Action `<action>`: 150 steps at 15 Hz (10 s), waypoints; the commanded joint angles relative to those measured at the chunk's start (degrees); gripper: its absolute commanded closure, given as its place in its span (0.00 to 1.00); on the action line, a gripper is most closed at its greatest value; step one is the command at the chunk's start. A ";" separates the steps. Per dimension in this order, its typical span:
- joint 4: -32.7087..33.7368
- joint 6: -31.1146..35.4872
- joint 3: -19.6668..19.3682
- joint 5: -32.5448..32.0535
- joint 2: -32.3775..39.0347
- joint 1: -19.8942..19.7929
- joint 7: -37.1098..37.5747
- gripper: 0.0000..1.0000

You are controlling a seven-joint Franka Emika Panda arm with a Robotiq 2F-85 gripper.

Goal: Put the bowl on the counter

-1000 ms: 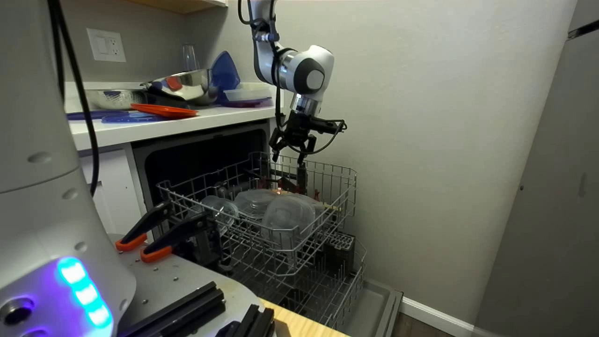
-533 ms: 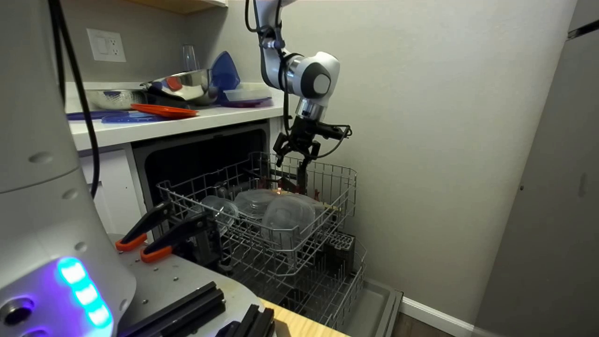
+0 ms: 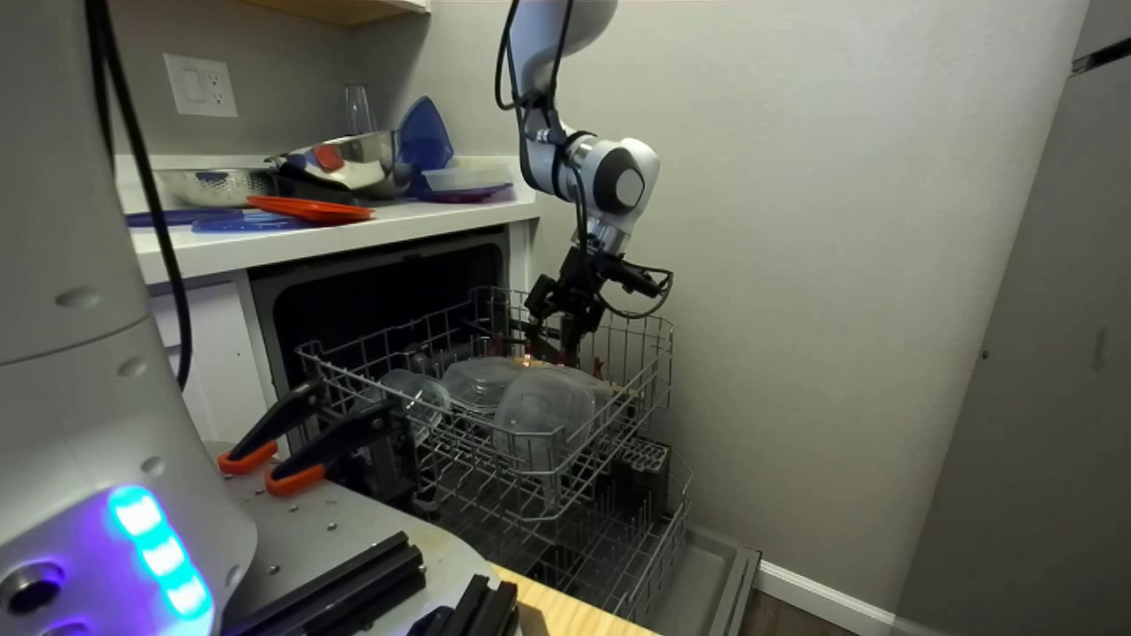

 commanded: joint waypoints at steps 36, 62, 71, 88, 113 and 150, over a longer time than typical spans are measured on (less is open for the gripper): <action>24.58 -26.61 -2.84 -4.34 16.12 4.42 -2.98 0.78; 48.66 -55.87 -5.21 -2.95 21.59 7.76 5.10 0.98; 56.41 -54.80 -5.64 -5.26 19.03 13.07 2.44 0.98; 70.01 -42.99 -11.34 -14.07 20.53 21.96 2.80 0.98; 69.12 -39.87 -13.06 -16.92 19.19 32.40 3.50 0.98; 69.01 -22.32 -6.49 -15.09 14.07 43.51 -9.17 0.98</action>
